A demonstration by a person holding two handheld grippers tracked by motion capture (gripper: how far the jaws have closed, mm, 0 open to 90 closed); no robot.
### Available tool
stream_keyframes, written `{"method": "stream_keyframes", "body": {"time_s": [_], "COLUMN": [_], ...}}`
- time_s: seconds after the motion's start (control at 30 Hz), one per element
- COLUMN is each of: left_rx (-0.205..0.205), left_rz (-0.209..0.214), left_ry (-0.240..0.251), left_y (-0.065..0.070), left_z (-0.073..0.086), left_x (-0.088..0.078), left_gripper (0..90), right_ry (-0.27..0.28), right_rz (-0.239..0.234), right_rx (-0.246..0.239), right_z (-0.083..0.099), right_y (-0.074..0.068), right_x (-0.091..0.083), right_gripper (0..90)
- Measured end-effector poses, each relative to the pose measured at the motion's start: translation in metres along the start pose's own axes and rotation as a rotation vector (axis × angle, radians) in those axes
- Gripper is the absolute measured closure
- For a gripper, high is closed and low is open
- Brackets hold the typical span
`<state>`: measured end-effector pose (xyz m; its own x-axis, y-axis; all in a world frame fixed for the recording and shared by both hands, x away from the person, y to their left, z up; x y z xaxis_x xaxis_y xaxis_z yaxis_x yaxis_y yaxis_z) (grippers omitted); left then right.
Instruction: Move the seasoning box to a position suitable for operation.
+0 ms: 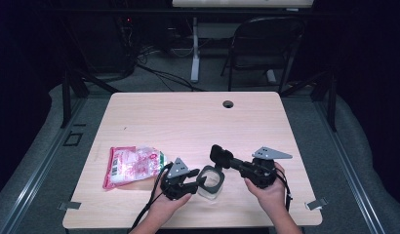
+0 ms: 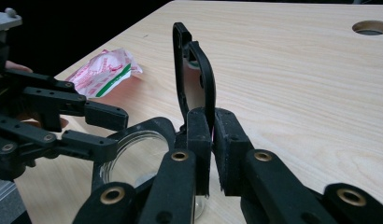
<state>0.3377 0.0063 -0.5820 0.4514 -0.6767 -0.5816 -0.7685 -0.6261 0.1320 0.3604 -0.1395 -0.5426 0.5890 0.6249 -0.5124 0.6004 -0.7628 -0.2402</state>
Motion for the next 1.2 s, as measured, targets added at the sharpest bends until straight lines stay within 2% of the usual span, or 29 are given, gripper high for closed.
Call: {"method": "stream_keyframes", "body": {"time_s": [0.03,0.07,0.23,0.33,0.37,0.4,0.53,0.57,0.63,0.8,0.97,1.0,1.1,1.2], "left_rx": [0.0,0.005,-0.002,-0.022,-0.022,-0.022,-0.079,-0.087,-0.094,-0.114,-0.113,-0.11,-0.118,-0.148], "left_rz": [0.0,-0.018,-0.048,-0.068,-0.068,-0.092,-0.118,-0.119,-0.151,-0.205,-0.241,-0.277,-0.302,-0.326], "left_ry": [0.0,0.012,0.036,0.041,0.041,0.056,0.072,0.072,0.069,0.064,0.061,0.06,0.052,0.048], "left_y": [0.0,-0.003,-0.013,-0.026,-0.026,-0.036,-0.054,-0.058,-0.066,-0.085,-0.097,-0.104,-0.111,-0.122], "left_z": [0.0,0.0,-0.001,0.003,0.003,0.005,0.011,0.013,0.018,0.031,0.041,0.047,0.053,0.064], "left_x": [0.0,-0.004,-0.018,-0.034,-0.034,-0.043,-0.061,-0.065,-0.073,-0.092,-0.106,-0.113,-0.12,-0.129], "left_gripper": [55.6,54.0,55.1,55.7,56.7,57.7,58.2,58.2,57.8,56.5,55.0,54.0,52.3,52.1], "right_ry": [0.0,0.001,0.012,-0.004,-0.013,-0.018,-0.036,-0.036,-0.034,-0.053,-0.06,-0.054,-0.037,-0.027], "right_rz": [0.0,0.004,-0.003,-0.009,-0.011,-0.019,-0.027,-0.03,-0.039,-0.025,-0.008,-0.004,0.005,0.014], "right_rx": [0.0,0.002,0.015,0.022,0.019,0.024,0.021,0.018,0.014,-0.012,-0.049,-0.058,-0.054,-0.041], "right_z": [0.0,0.0,0.0,0.004,0.005,0.006,0.01,0.01,0.01,0.016,0.02,0.019,0.019,0.021], "right_y": [0.0,0.001,0.002,0.004,0.004,0.004,0.004,0.002,0.0,0.001,0.004,0.006,0.011,0.015], "right_x": [0.0,0.001,0.002,0.002,0.002,0.003,0.004,0.004,0.005,0.008,0.007,0.005,0.001,-0.002], "right_gripper": [85.5,84.5,81.2,76.1,73.9,71.6,67.3,66.5,65.4,61.8,58.6,57.8,57.1,55.1]}}
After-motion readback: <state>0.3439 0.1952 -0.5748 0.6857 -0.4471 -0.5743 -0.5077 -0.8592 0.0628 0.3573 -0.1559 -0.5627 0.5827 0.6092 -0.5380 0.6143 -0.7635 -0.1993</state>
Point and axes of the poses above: each handheld gripper's, and its own axes: x roughly forward along the jaws, z roughly out of its underside, y roughly to its right, the point moved 10 cm from there along x, roughly forward along the jaws, and after that the axes turned 3 degrees about -y, right-handed, at the moved point
